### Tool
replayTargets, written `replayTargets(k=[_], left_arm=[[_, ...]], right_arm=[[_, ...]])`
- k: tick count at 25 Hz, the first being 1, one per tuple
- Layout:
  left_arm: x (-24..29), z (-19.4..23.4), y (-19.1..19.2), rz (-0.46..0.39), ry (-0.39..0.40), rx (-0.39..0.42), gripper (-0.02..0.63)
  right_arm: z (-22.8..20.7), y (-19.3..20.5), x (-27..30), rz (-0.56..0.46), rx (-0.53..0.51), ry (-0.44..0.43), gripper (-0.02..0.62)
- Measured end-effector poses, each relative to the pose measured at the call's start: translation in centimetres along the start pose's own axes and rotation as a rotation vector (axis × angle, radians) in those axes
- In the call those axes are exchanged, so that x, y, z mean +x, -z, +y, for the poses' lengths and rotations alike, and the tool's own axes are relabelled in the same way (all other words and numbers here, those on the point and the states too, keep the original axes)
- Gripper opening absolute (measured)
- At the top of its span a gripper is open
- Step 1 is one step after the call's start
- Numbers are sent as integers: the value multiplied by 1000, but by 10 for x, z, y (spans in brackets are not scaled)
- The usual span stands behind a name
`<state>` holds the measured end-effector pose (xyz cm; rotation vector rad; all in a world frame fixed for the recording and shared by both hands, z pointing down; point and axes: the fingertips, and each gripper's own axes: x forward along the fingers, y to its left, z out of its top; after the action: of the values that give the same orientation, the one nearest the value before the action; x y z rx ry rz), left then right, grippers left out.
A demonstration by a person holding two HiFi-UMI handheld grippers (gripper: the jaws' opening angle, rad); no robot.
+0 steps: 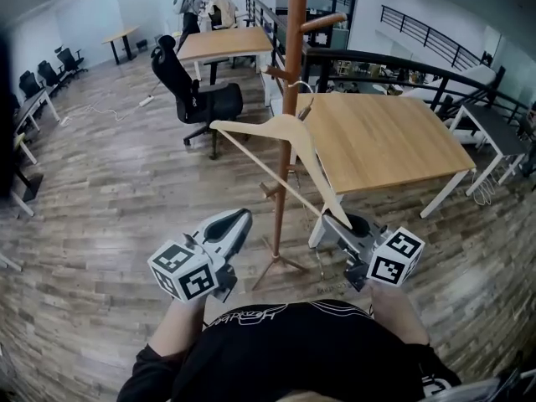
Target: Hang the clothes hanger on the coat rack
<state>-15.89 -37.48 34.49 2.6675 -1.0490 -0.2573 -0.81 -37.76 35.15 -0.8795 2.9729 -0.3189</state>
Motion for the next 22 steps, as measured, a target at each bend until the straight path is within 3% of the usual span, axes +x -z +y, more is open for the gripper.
replayTargets(k=[10,22], left_arm=[[8,49,-18,-3,24,3,14],[22,92,-10,21,31,-23,14]], right_arm=[[-33,-36,38,-47,-49,53,64],[-65,-24,70,-36,-31,87,64]])
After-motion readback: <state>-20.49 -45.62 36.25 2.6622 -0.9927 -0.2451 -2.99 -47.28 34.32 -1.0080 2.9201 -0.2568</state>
